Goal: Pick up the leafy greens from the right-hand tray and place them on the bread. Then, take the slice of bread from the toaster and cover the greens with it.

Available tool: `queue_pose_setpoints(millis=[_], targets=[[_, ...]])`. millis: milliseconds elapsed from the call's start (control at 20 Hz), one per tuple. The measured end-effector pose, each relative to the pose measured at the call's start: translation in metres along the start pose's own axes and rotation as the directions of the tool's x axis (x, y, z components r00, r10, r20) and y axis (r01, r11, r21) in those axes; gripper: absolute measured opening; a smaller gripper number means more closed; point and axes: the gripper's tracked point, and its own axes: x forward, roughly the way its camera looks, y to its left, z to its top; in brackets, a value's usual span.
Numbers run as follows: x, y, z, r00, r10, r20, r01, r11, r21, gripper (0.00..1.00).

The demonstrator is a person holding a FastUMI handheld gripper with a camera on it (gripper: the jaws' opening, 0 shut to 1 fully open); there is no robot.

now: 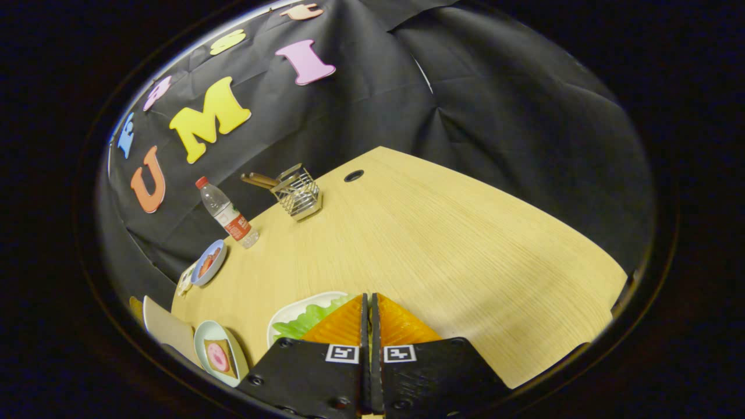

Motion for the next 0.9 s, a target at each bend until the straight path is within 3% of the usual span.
queue_pose_setpoints(millis=[900], targets=[[-0.082, 0.088, 0.040, 0.975, 0.176, 0.136, -0.159, 0.979, -0.125, 0.00]])
